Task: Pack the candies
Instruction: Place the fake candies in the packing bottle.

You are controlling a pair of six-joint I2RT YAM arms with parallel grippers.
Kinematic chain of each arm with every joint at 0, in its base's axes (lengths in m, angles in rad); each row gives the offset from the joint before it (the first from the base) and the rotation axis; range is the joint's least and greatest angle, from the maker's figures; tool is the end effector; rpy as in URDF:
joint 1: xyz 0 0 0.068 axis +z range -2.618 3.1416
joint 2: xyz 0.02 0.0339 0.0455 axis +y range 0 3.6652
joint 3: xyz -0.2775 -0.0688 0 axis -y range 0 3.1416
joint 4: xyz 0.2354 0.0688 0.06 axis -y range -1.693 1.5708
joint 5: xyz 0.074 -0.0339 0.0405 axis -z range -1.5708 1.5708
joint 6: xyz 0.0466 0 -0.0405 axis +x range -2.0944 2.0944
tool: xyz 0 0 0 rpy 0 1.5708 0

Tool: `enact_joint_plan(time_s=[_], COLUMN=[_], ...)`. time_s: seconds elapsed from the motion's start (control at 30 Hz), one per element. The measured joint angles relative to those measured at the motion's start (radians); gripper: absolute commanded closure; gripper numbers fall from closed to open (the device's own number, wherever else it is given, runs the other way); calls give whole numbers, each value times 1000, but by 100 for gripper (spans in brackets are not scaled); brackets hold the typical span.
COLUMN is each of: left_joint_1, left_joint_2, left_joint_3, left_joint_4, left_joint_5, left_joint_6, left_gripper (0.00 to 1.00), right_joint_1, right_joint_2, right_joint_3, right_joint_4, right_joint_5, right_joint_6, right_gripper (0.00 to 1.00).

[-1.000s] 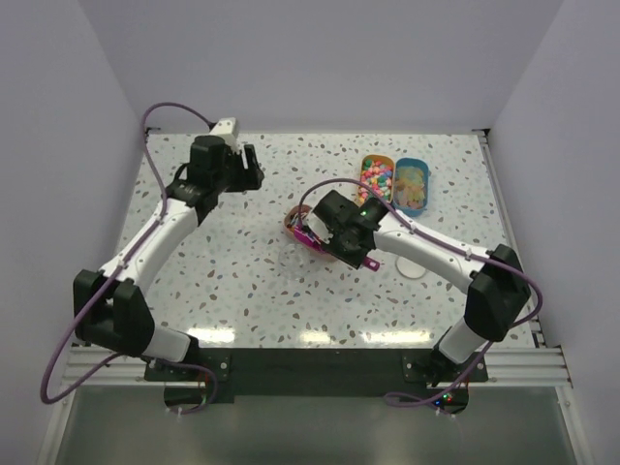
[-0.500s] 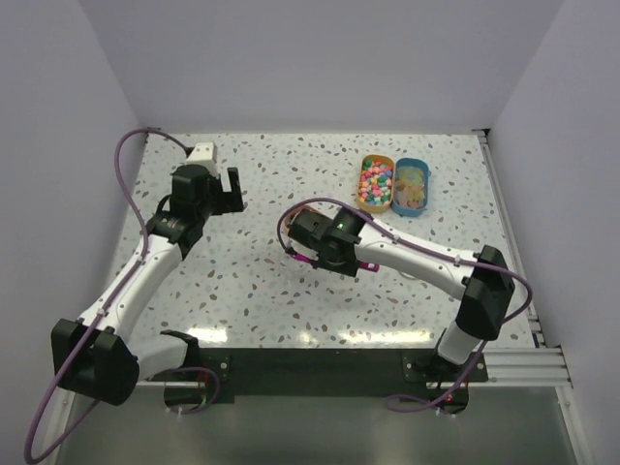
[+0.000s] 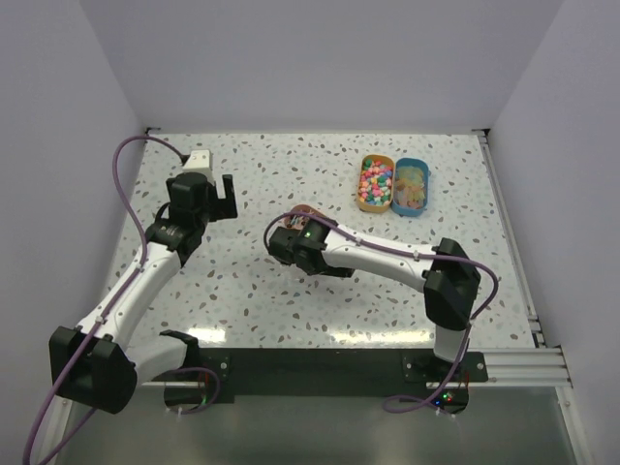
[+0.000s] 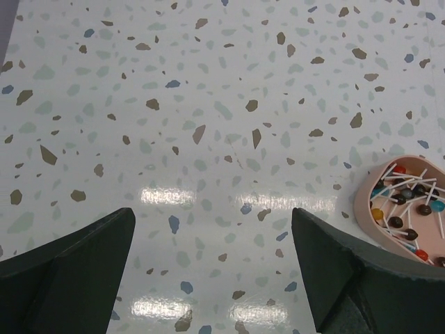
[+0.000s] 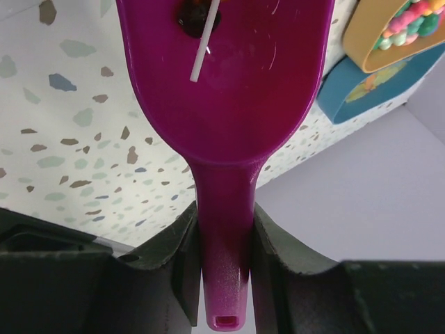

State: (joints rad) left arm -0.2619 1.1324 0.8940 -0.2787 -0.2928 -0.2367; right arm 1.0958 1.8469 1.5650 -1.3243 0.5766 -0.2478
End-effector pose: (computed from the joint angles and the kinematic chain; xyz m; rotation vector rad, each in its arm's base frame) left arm 0.2432 -0.0513 0.3088 -0.1505 2.0584 -0.0013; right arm 0.1755 0.2858 0.2596 -1.7737 2.2067 -0.7859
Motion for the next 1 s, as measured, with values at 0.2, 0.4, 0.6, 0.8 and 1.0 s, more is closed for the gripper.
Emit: enact_joint_plan(time_s=[0.2,0.4,0.6,0.8,1.0], left_joint_1=[0,0,0,0,0], left_joint_2=[-7,-15,-15,-15,-15], left_joint_3=[0,0,0,-2,-4], left_joint_4=[0,0,0,1,1], left_joint_5=[-25,-34,-34,-34,-34], left_joint_6=[13,16,17,18,21], left_gripper=[0,0,0,0,0], right_joint_1=[52,76,83,103,129], right_joint_2=[55,83,83,82,82], right_joint_3=[32,31,31,-28,-75], right_joint_4=[-3,-8,-11,-13,-14], right_joint_5=[99,181,262,303,344], right_joint_6=[18,28,38,34,26], right_gripper=[100,100,100,100,100])
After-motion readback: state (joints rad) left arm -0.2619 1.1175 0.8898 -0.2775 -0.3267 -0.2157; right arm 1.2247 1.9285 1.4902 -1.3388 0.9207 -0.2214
